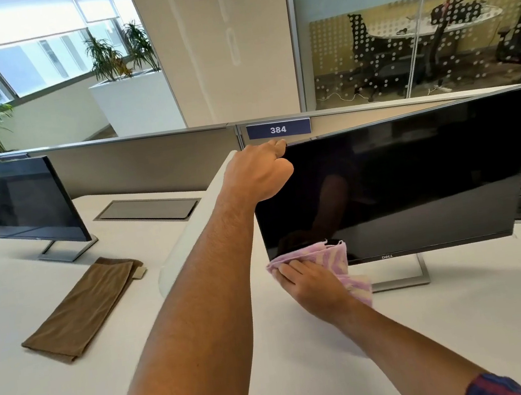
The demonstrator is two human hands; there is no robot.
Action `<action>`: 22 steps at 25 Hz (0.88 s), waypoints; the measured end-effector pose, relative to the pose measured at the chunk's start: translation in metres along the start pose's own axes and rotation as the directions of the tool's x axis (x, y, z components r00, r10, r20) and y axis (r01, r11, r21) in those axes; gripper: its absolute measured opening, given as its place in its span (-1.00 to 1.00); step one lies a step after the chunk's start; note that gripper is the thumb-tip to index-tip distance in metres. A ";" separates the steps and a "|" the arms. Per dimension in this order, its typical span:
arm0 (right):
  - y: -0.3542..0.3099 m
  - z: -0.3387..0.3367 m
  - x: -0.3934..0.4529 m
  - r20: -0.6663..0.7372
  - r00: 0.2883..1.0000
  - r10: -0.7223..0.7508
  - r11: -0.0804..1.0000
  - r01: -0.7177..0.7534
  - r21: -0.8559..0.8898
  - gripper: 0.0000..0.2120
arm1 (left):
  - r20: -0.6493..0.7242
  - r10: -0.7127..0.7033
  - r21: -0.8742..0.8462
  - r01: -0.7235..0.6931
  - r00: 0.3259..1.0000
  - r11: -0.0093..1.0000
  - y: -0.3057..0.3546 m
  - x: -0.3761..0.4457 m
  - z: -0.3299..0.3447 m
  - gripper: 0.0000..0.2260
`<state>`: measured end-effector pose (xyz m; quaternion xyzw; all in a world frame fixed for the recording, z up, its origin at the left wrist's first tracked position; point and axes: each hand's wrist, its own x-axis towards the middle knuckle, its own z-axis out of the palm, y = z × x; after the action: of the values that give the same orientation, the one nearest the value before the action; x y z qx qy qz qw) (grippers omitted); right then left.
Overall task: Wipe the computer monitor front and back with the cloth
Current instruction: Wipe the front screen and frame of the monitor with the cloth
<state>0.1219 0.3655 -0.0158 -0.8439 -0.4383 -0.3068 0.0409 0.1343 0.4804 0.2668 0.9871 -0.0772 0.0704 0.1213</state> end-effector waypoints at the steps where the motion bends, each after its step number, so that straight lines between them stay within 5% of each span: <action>1: 0.001 -0.005 0.014 -0.008 1.000 -0.010 1.000 0.010 -0.021 -0.44 | 0.002 0.000 0.008 0.000 1.000 1.000 0.001 -0.001 0.000 -0.54; 7: 0.016 -0.034 0.056 -0.107 0.981 0.161 0.986 -0.164 -0.017 -0.28 | 0.001 0.012 0.013 -0.012 1.000 1.000 -0.001 0.001 0.001 -0.53; 13: -0.001 -0.007 -0.001 0.235 0.970 -0.064 0.998 0.068 -0.009 -0.23 | -0.032 0.003 0.007 -0.003 0.999 1.000 -0.002 0.001 0.006 -0.48; 18: 0.018 -0.005 -0.018 0.234 0.954 -0.185 0.981 0.195 -0.019 -0.46 | -0.048 -0.012 -0.041 0.010 0.999 0.999 -0.006 0.001 0.010 -0.46; 22: 0.062 -0.011 -0.072 0.151 0.985 -0.089 0.993 0.099 -0.059 -0.63 | -0.047 -0.015 -0.055 0.013 0.999 0.998 -0.005 0.001 0.010 -0.46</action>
<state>0.1333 0.2721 -0.0347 -0.8436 -0.4689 -0.2595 -0.0343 0.1371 0.4824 0.2564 0.9820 -0.0693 0.0909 0.1505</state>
